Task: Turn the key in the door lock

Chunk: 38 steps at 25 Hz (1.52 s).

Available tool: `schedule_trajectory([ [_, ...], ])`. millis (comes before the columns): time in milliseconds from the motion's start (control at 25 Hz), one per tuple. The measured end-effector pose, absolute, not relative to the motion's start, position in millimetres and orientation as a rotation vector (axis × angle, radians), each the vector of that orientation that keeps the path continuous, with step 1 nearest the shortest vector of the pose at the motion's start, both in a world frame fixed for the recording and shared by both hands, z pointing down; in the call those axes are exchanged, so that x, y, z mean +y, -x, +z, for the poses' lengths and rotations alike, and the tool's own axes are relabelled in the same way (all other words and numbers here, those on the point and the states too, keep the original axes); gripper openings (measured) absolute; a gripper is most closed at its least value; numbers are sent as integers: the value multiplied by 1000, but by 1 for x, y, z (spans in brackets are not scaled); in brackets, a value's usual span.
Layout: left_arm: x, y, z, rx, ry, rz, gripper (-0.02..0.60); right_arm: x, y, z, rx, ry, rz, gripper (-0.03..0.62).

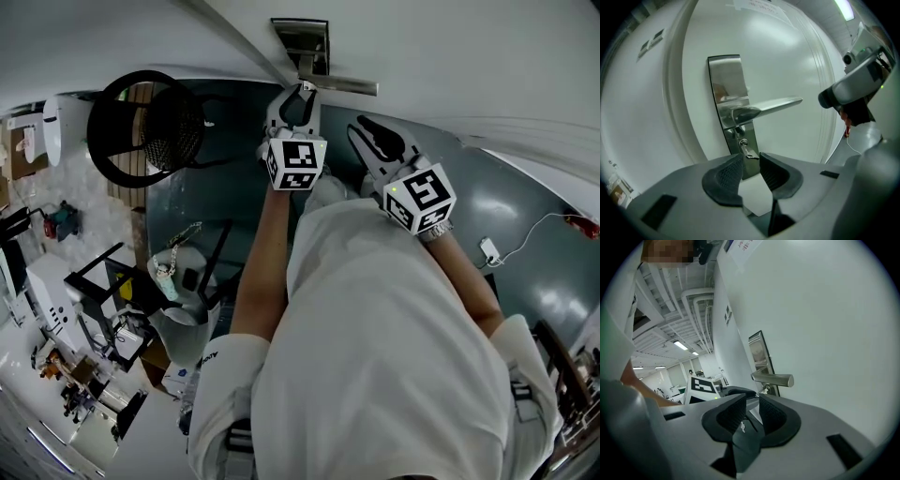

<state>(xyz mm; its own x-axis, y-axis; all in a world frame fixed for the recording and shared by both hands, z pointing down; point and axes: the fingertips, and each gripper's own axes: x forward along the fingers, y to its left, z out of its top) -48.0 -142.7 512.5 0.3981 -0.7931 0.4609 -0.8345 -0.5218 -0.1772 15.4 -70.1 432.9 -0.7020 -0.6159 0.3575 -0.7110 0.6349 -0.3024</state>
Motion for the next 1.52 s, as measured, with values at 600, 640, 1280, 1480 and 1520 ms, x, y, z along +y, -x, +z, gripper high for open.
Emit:
schedule_trajectory([
  [600,-96,129,481,-1208,-2885,676,9,-86,30,485,-2459,-1730,856,63],
  [640,-91,136,480,-1165,-2897,669,9,-89,30,490,-2467,-1786,1010,63],
  [1280,-110,124,414,-1325,-2899,563,9,-157,21,525,-2668,-1535,2280,63],
  [1480,-102,119,401,-1449,-2884,564,9,-167,30,526,-2695,-1237,2676,61],
  [1520,-101,120,401,-1474,-2869,572,9,-170,31,525,-2708,-1194,2700,61],
])
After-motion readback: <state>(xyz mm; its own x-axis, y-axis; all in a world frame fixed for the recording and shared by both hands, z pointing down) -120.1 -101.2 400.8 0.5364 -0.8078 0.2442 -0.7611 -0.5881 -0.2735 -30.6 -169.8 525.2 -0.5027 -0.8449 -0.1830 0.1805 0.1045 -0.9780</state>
